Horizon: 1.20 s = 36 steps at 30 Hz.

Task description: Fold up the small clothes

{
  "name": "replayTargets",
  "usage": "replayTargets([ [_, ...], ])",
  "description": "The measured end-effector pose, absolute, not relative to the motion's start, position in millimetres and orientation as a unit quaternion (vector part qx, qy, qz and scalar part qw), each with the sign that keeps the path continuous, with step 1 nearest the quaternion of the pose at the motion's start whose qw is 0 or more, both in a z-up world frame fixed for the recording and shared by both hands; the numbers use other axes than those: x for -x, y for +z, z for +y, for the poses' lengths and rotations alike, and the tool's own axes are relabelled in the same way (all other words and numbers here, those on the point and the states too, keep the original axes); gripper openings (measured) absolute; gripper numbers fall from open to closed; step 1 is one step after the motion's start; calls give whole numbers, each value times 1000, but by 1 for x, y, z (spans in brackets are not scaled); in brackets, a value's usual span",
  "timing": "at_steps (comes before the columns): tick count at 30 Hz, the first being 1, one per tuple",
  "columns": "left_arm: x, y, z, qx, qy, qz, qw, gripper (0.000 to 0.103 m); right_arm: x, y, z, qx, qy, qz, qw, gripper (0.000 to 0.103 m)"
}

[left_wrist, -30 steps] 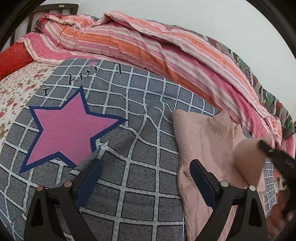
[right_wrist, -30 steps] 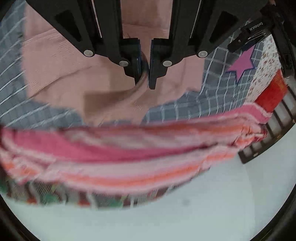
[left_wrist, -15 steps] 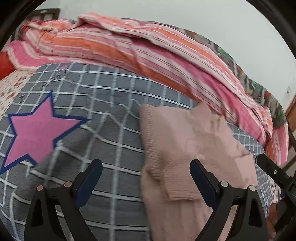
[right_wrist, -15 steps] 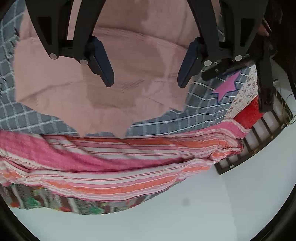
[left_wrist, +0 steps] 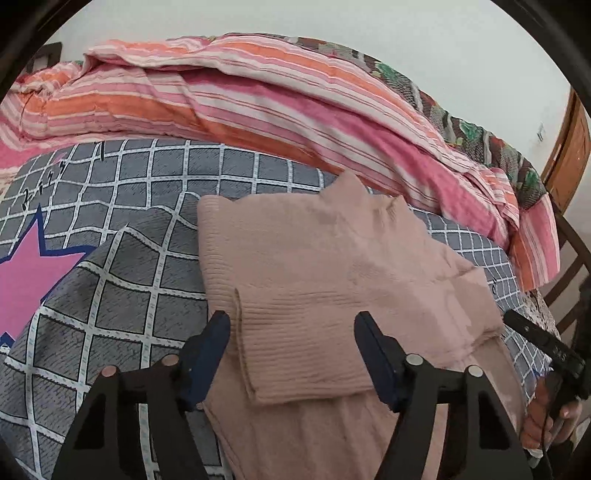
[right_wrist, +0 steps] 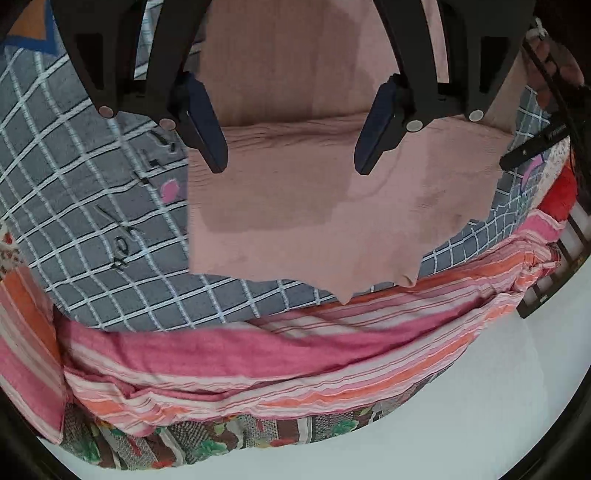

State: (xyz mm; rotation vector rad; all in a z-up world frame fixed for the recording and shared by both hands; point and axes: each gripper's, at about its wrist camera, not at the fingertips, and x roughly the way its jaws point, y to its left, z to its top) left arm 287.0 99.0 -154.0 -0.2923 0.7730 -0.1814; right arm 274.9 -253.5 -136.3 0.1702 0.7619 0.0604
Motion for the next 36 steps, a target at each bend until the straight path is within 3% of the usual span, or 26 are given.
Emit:
replayTargets([
  [6, -296, -161, 95, 136, -81, 383, 910, 54, -273, -148, -264, -92, 23, 383, 919, 70],
  [10, -301, -163, 84, 116, -89, 392, 908, 26, -276, -158, -271, -116, 20, 397, 910, 70],
  [15, -305, -165, 77, 98, -72, 398, 909, 23, -277, -159, -269, -118, 19, 398, 910, 70],
  [16, -305, -163, 76, 96, -69, 393, 912, 9, -278, -158, -268, -115, 19, 397, 910, 70],
  [29, -315, -54, 53, 66, -87, 289, 951, 8, -279, -135, -276, -127, 13, 346, 929, 70],
  [36, -327, -137, 76, 76, -18, 364, 928, 8, -296, -160, -270, -105, -17, 403, 909, 70],
])
